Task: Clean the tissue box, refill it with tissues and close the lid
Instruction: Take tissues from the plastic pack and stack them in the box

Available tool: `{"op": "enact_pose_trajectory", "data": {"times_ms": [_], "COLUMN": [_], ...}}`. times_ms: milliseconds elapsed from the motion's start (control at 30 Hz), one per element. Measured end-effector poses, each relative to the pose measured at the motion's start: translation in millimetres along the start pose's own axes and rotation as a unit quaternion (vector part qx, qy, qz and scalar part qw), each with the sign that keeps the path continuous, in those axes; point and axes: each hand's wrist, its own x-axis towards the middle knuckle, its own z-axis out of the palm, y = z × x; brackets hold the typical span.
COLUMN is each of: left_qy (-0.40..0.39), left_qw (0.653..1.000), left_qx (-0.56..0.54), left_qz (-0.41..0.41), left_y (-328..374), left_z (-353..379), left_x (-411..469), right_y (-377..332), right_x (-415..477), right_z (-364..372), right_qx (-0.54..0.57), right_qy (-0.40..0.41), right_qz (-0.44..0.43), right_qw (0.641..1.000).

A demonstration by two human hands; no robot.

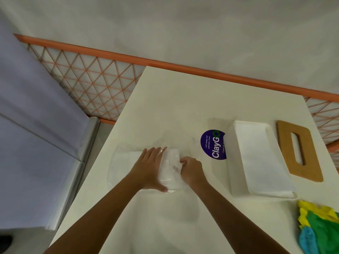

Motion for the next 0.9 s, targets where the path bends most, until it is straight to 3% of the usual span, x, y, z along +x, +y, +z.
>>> {"op": "enact_pose_trajectory", "data": {"times_ms": [167, 333, 567, 700, 900], "left_qy": [0.009, 0.020, 0.027, 0.035, 0.019], "left_qw": [1.000, 1.000, 0.999, 0.998, 0.998], "left_qx": [-0.007, -0.019, -0.046, -0.053, -0.055], "left_qz": [0.001, 0.004, 0.006, 0.010, 0.002], "left_y": [-3, -3, -5, -9, -9], "left_z": [7, 5, -5, -5, -5], "left_x": [3, 2, -2, -2, -1], "right_y": [2, -5, -9, -3, 12], "right_x": [-2, -1, 11, 19, 22], "right_z": [6, 0, -24, -35, -23], "right_qx": [0.002, 0.063, 0.138, 0.239, 0.292], "right_qy": [0.028, -0.048, -0.057, -0.025, -0.063], "right_qz": [-0.027, 0.008, -0.001, 0.044, 0.152], "right_qw": [0.999, 0.997, 0.989, 0.970, 0.942]}}
